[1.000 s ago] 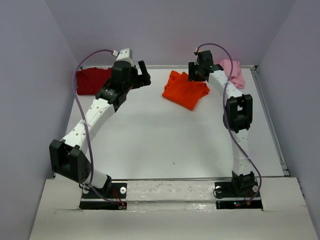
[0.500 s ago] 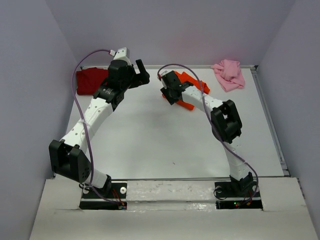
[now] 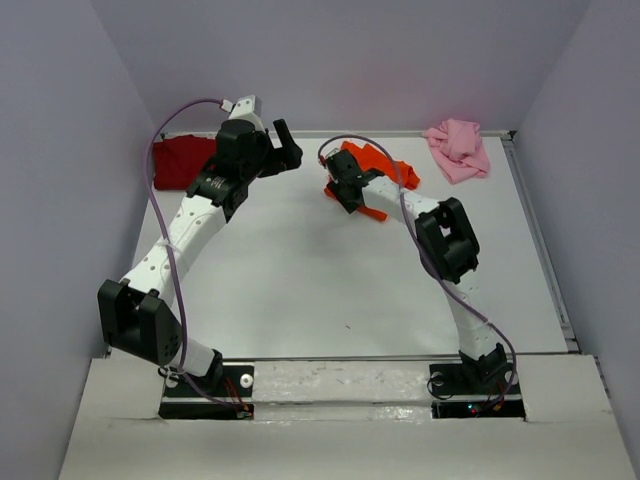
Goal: Fold and stack the t-shirts
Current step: Put the neatly folded tshirt into the corner of the board with the left arm
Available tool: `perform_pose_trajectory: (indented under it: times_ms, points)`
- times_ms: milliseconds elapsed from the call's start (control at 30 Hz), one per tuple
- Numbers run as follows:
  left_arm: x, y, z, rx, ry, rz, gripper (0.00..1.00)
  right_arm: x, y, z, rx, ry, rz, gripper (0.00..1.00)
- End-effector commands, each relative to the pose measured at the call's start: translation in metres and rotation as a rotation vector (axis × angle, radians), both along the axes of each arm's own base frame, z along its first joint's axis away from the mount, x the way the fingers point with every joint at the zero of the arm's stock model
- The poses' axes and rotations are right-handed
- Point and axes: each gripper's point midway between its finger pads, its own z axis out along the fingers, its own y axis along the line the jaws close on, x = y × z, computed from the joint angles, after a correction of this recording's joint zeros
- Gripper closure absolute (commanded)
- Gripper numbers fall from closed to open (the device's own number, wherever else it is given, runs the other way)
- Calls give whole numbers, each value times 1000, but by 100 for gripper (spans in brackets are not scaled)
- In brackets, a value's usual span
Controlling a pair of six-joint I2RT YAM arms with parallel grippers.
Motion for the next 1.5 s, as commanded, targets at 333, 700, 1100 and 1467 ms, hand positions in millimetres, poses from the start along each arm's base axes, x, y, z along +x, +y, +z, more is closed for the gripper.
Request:
perform_pose_trajectory:
  times_ms: [333, 700, 1100, 1467]
  points:
    - [3, 0, 10, -28, -35, -14, 1, -14, 18, -62, 49, 118, 24, 40]
    - [11, 13, 4, -18, -24, 23, 1, -34, 31, -94, 194, 260, 41, 81]
    - [30, -1, -81, -30, 173, 15, 1, -112, -4, -38, 301, 328, -23, 100]
    - [25, -72, -194, -256, 452, -233, 1, -158, -28, -15, 348, 328, -66, 100]
